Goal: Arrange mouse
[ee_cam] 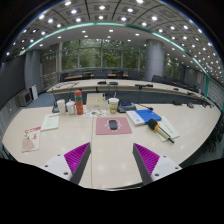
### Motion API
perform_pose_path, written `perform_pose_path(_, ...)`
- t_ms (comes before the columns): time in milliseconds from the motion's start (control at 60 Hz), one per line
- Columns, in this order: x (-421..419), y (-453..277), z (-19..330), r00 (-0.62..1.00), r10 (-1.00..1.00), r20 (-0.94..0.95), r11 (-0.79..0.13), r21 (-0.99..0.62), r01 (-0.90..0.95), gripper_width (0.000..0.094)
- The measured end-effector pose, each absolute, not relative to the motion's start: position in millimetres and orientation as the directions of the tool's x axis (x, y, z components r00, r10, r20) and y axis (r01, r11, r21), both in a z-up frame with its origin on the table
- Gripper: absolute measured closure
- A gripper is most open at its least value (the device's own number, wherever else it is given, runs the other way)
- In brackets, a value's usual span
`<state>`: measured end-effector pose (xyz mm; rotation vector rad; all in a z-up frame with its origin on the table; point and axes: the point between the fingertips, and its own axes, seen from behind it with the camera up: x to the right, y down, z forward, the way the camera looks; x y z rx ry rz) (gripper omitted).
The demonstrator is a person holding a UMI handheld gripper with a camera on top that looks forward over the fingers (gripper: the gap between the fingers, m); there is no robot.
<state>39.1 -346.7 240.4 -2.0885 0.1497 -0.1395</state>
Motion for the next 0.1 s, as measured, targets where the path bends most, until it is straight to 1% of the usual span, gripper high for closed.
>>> perform_pose_path(100,32.5,-361.2,246.9,0.986,-0.163,0.028,-0.476,-0.878,-0.054,0.0078)
